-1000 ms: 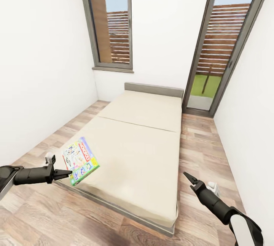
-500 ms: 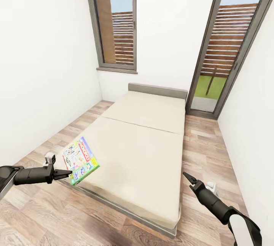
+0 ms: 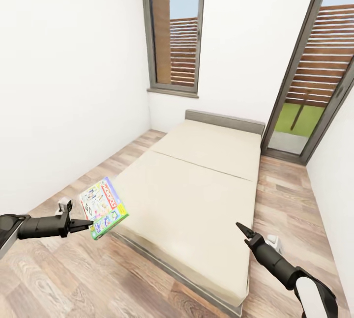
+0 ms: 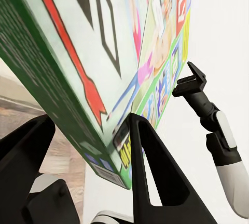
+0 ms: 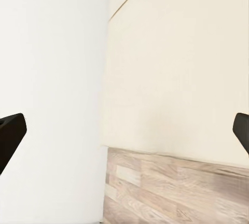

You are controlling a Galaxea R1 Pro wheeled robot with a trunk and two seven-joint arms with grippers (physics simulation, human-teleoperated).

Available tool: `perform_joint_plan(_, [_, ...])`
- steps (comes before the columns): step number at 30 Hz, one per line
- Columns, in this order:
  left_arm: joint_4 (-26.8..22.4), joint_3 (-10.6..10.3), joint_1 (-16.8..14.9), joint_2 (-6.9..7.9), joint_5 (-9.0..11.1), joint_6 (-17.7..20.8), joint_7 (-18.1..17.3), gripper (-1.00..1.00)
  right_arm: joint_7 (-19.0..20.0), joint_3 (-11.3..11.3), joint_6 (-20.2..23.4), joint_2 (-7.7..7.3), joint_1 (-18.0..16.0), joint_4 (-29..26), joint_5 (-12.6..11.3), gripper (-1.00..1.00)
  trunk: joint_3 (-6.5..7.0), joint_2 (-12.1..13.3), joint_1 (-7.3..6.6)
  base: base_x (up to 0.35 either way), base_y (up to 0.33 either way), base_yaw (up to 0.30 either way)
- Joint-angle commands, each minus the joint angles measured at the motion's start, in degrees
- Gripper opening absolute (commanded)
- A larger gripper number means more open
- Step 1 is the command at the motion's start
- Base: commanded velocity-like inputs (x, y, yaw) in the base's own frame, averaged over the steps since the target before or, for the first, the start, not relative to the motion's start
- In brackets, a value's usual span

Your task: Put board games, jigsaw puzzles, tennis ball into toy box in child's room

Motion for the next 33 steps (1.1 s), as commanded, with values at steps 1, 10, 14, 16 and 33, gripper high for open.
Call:
perform_joint_plan(1, [0.05, -0.30, -0.08, 0.06, 0.19, 0.60, -0.25, -1.00, 0.22, -0.19, 0.39, 0.05, -0.05, -0.04, 0.06, 1.00, 0.18, 0.36, -0.22, 0.000, 0.000, 0.223])
perform_joint_plan(10, [0.06, -0.30, -0.08, 0.06, 0.19, 0.60, -0.25, -1.00, 0.31, -0.19, 0.15, 0.24, -0.05, -0.12, 0.20, 1.00, 2.54, 3.97, -2.19, 0.000, 0.000, 0.143])
perform_joint_plan(14, [0.06, -0.30, -0.08, 0.06, 0.19, 0.60, -0.25, -1.00, 0.32, -0.19, 0.14, 0.27, -0.05, -0.13, 0.21, 1.00, 3.62, 5.58, -3.07, 0.000, 0.000, 0.104])
perform_joint_plan(16, [0.06, -0.30, -0.08, 0.06, 0.17, 0.60, -0.25, -1.00, 0.36, -0.19, 0.14, 0.27, -0.05, -0.13, 0.21, 1.00, 4.15, 6.38, -3.51, 0.000, 0.000, 0.098])
perform_joint_plan(33, [0.06, -0.30, -0.08, 0.06, 0.18, 0.60, -0.25, -1.00, 0.32, -0.19, 0.14, 0.28, -0.05, -0.16, 0.21, 1.00, 8.72, 13.20, -7.24, 0.000, 0.000, 0.097])
